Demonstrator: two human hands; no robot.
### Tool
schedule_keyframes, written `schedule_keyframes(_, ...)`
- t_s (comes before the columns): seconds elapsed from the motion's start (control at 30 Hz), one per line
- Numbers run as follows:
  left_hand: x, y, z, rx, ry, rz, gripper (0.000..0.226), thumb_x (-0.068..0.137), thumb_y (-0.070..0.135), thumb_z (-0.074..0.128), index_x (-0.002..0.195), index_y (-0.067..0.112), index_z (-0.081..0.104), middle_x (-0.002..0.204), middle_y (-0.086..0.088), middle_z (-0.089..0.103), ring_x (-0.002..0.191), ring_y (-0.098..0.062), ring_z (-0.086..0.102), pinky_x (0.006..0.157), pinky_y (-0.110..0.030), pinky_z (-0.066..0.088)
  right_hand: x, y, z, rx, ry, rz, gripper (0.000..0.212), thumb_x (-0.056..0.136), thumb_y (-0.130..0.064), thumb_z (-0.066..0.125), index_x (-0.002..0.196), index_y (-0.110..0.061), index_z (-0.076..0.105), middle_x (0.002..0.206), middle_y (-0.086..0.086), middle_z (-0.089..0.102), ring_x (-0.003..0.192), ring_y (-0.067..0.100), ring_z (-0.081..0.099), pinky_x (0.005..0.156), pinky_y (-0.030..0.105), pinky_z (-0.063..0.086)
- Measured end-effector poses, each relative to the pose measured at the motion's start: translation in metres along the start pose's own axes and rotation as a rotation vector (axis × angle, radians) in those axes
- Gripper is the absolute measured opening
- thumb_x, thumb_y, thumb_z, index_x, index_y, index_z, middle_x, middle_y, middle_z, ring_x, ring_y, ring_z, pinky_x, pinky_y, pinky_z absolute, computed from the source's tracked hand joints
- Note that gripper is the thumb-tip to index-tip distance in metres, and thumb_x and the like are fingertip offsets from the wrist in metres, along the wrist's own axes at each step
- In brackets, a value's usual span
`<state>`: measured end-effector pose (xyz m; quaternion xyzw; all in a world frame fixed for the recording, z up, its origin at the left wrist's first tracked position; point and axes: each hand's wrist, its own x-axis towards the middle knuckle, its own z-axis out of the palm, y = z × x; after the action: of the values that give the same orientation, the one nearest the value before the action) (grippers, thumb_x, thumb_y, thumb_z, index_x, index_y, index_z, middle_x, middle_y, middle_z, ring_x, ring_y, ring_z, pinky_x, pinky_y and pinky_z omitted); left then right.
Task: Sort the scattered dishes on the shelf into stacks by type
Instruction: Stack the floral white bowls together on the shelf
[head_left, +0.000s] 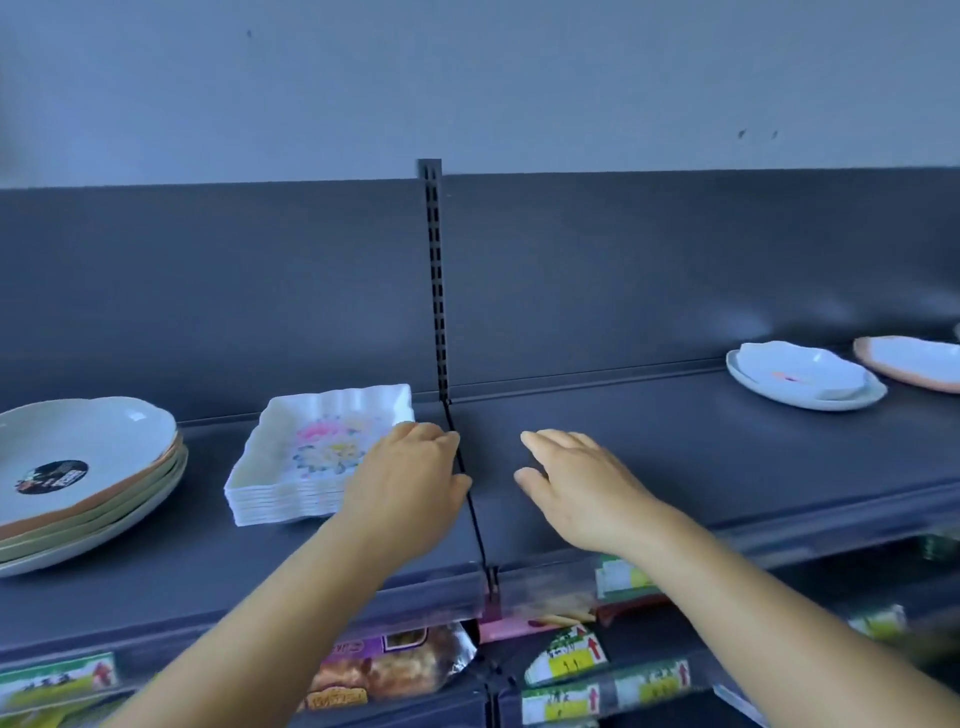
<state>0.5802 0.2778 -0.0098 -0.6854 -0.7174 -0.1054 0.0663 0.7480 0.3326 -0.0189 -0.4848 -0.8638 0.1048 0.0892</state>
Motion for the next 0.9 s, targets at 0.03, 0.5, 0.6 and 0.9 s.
schedule_keyframes(0.03, 0.005, 0.015, 0.004, 0.000, -0.010, 0.025, 0.043, 0.098, 0.032, 0.042, 0.135, 0.011, 0.049, 0.142, 0.000, 0.048, 0.135, -0.020, 0.036, 0.108, -0.029, 0.033, -0.005, 0.014, -0.004, -0.003, -0.001, 0.014, 0.054, 0.103, -0.039, 0.029, 0.152, -0.017, 0.023, 0.158, -0.003, 0.025, 0.146, 0.018, 0.019, 0.117, 0.032, 0.020)
schedule_keyframes(0.5, 0.081, 0.216, 0.043, -0.027, -0.062, 0.096, 0.041, 0.098, 0.033, 0.040, 0.132, 0.012, 0.050, 0.136, -0.001, 0.052, 0.129, -0.021, 0.042, 0.101, -0.032, 0.041, -0.059, 0.218, -0.068, -0.060, 0.038, 0.126, 0.054, 0.103, -0.038, 0.029, 0.153, -0.017, 0.022, 0.159, -0.002, 0.024, 0.146, 0.018, 0.019, 0.116, 0.031, 0.018)
schedule_keyframes(0.6, 0.096, 0.250, 0.049, -0.056, -0.057, 0.104, 0.040, 0.099, 0.032, 0.040, 0.131, 0.010, 0.050, 0.135, -0.002, 0.052, 0.129, -0.021, 0.042, 0.100, -0.033, 0.042, -0.068, 0.257, -0.077, -0.051, 0.048, 0.167, 0.055, 0.102, -0.039, 0.031, 0.152, -0.017, 0.023, 0.159, -0.002, 0.024, 0.146, 0.018, 0.019, 0.117, 0.030, 0.018)
schedule_keyframes(0.9, 0.158, 0.319, 0.069, -0.080, -0.058, 0.156, 0.040, 0.099, 0.032, 0.039, 0.130, 0.010, 0.050, 0.130, -0.002, 0.054, 0.125, -0.021, 0.044, 0.092, -0.031, 0.043, -0.076, 0.343, -0.102, -0.038, 0.073, 0.304, 0.051, 0.102, -0.038, 0.034, 0.146, -0.013, 0.033, 0.152, 0.001, 0.035, 0.140, 0.023, 0.029, 0.113, 0.035, 0.028)
